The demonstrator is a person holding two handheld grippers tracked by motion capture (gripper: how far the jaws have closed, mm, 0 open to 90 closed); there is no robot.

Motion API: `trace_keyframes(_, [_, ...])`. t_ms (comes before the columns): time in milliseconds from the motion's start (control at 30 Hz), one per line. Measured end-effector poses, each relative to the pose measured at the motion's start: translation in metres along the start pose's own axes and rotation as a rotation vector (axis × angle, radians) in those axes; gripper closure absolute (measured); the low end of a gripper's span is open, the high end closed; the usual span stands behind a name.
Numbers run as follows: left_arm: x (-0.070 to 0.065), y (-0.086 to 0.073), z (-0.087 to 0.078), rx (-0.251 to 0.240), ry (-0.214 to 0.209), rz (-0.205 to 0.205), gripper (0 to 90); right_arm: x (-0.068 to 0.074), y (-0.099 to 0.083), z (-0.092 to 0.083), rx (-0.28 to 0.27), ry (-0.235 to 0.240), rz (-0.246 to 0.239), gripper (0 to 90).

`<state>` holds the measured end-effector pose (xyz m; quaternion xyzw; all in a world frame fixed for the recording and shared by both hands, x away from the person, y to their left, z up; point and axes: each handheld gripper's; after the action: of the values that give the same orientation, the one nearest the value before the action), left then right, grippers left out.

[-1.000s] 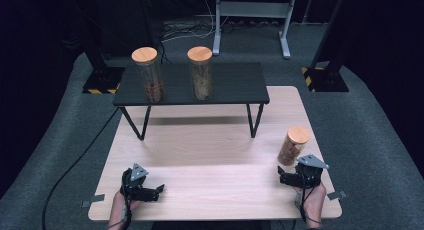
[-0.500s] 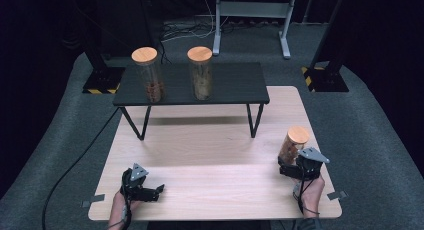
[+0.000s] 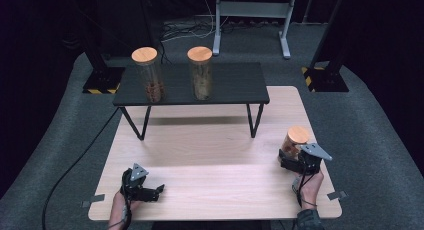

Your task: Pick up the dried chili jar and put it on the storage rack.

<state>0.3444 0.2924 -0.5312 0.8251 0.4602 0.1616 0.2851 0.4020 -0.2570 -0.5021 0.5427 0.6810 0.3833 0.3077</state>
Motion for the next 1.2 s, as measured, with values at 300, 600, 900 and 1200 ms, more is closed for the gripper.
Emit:
trace_keyframes(300, [0.0,0.0,0.0,0.0,0.0,0.0,0.0,0.0017,0.0039,0.0042,-0.025,0.012,-0.007,0.0])
trace_keyframes(600, [0.0,0.0,0.0,0.0,0.0,0.0,0.0,0.0046,0.0028,0.0067,-0.041,0.001,0.001,2.4])
trace_keyframes(900, [0.0,0.0,0.0,0.0,0.0,0.0,0.0,0.0,-0.0002,0.0049,-0.076,0.026,0.021,23.6])
trace_keyframes(1200, [-0.0001,0.0,-0.0001,0.0,0.0,0.002,0.1,0.0018,0.0,0.0034,-0.075,0.009,0.026,24.4])
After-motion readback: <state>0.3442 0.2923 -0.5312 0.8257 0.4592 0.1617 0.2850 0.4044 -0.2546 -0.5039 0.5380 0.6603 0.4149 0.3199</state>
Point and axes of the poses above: each handheld gripper's, and its own axes: z roughly forward along the jaws, y roughly out of its top, x roughly to its left, and after that the axes turned 7 degrees about x, right-handed
